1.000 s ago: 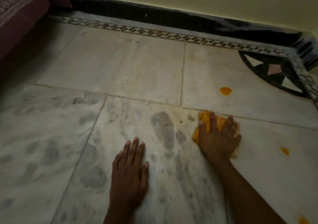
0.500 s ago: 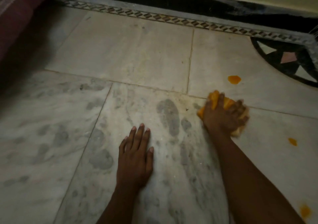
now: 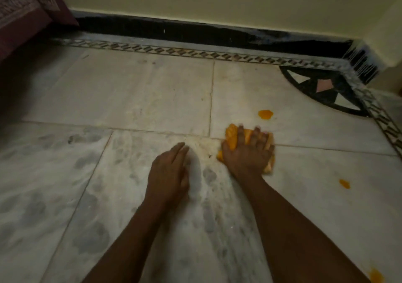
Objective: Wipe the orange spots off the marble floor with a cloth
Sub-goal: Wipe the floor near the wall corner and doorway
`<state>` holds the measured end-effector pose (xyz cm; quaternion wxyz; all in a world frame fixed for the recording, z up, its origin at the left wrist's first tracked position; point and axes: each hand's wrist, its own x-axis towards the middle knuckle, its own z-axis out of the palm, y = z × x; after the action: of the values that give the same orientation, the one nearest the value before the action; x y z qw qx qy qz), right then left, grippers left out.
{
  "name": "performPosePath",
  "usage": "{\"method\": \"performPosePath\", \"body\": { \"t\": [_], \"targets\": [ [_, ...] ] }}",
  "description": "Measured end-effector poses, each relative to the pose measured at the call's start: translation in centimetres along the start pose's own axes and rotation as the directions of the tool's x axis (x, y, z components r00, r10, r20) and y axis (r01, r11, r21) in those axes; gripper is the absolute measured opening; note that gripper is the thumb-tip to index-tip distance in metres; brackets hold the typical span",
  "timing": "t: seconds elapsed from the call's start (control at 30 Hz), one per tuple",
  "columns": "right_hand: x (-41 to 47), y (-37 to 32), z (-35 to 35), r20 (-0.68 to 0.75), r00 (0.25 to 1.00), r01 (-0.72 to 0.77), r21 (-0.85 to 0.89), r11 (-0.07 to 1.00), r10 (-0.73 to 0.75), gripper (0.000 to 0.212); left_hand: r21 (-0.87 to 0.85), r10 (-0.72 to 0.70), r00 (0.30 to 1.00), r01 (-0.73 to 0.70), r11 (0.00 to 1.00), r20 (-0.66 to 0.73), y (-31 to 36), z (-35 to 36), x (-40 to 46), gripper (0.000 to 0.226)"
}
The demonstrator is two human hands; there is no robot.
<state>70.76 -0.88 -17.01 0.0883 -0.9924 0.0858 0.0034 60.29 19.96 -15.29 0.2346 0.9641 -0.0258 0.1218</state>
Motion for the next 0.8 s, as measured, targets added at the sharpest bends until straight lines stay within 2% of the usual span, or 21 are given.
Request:
{"method": "performPosePath", "body": {
  "t": [0.07, 0.1, 0.13, 0.17, 0.2, 0.23, 0.3, 0.37, 0.4, 0.43, 0.47, 0.53, 0.57, 0.6, 0.67, 0.73, 0.77, 0.8],
  "targets": [
    [0.2, 1.9, 0.6, -0.034, 0.967, 0.251, -0.069, 0.966, -0.253, 0.078, 0.047, -0.1, 0.992, 0.096, 0.994, 0.083, -0.2, 2.6, 4.2, 0.061],
    [-0.5, 3.8, 0.6, -0.018, 0.918, 0.394, -0.091, 0.915, -0.397, 0.074, 0.089, -0.146, 0.986, 0.138, 0.986, 0.086, -0.2, 3.9, 5.3, 0.06],
    [-1.4, 5.9, 0.3, 0.003, 0.866, 0.497, -0.093, 0.863, -0.499, 0.071, 0.137, -0.181, 0.981, 0.171, 0.976, 0.065, -0.3, 4.8, 5.9, 0.06],
    [-1.8, 7.8, -0.2, 0.035, 0.85, 0.527, -0.091, 0.845, -0.526, 0.071, 0.16, -0.209, 0.977, 0.2, 0.967, 0.044, -0.5, 5.3, 6.2, 0.06],
    [-1.5, 9.4, -0.5, 0.052, 0.872, 0.489, -0.103, 0.866, -0.487, 0.072, 0.166, -0.233, 0.972, 0.222, 0.961, 0.044, -0.7, 5.8, 6.5, 0.061],
    [-0.7, 10.0, -0.6, 0.032, 0.922, 0.387, -0.123, 0.914, -0.386, 0.073, 0.166, -0.244, 0.969, 0.233, 0.958, 0.045, -0.8, 5.9, 6.3, 0.063],
    [2.0, 8.3, -0.7, -0.049, 0.996, 0.062, -0.124, 0.99, -0.068, 0.075, 0.167, -0.252, 0.966, 0.24, 0.956, 0.052, -1.0, 5.9, 6.1, 0.065],
    [5.6, 3.8, -0.1, -0.038, 0.984, -0.175, -0.023, 0.984, 0.174, 0.076, 0.154, -0.255, 0.966, 0.244, 0.957, 0.053, -0.9, 5.8, 6.3, 0.066],
    [7.0, 1.3, -0.2, 0.009, 0.983, -0.184, 0.012, 0.983, 0.184, 0.074, 0.154, -0.256, 0.965, 0.246, 0.957, 0.049, -0.8, 5.7, 6.4, 0.066],
    [7.5, -0.7, 0.1, 0.001, 0.994, -0.106, 0.028, 0.994, 0.106, 0.072, 0.155, -0.258, 0.965, 0.249, 0.956, 0.044, -0.7, 5.8, 6.3, 0.066],
    [7.4, -2.1, 0.5, -0.046, 0.998, 0.043, 0.039, 0.998, -0.041, 0.069, 0.16, -0.263, 0.964, 0.254, 0.954, 0.04, -0.7, 5.9, 6.5, 0.065],
    [4.9, -2.1, 0.7, -0.075, 0.924, 0.376, 0.002, 0.927, -0.375, 0.064, 0.172, -0.288, 0.957, 0.279, 0.945, 0.028, -0.7, 5.8, 6.8, 0.064],
    [3.0, -0.5, 0.9, -0.071, 0.877, 0.475, -0.023, 0.88, -0.475, 0.063, 0.179, -0.29, 0.956, 0.28, 0.943, 0.033, -0.7, 5.8, 6.7, 0.064],
    [1.5, 1.6, 0.6, -0.05, 0.866, 0.497, -0.023, 0.867, -0.498, 0.063, 0.186, -0.292, 0.955, 0.279, 0.942, 0.044, -0.6, 5.7, 6.6, 0.063],
    [1.7, 5.9, -0.5, -0.053, 0.932, 0.355, -0.071, 0.932, -0.359, 0.066, 0.186, -0.294, 0.954, 0.279, 0.942, 0.058, -0.5, 5.5, 6.9, 0.064],
    [5.8, 7.8, -1.5, 0.023, 0.999, 0.042, -0.123, 0.991, -0.039, 0.073, 0.193, -0.291, 0.955, 0.274, 0.942, 0.064, -0.4, 5.5, 6.9, 0.064],
    [8.7, 7.1, -2.1, 0.055, 0.991, -0.119, -0.098, 0.988, 0.125, 0.076, 0.199, -0.29, 0.955, 0.273, 0.941, 0.059, -0.5, 5.5, 6.9, 0.064],
    [11.6, 5.5, -2.1, 0.056, 0.973, -0.221, -0.053, 0.974, 0.224, 0.077, 0.202, -0.29, 0.955, 0.273, 0.94, 0.057, -0.7, 5.7, 6.9, 0.064]
  ]
}}
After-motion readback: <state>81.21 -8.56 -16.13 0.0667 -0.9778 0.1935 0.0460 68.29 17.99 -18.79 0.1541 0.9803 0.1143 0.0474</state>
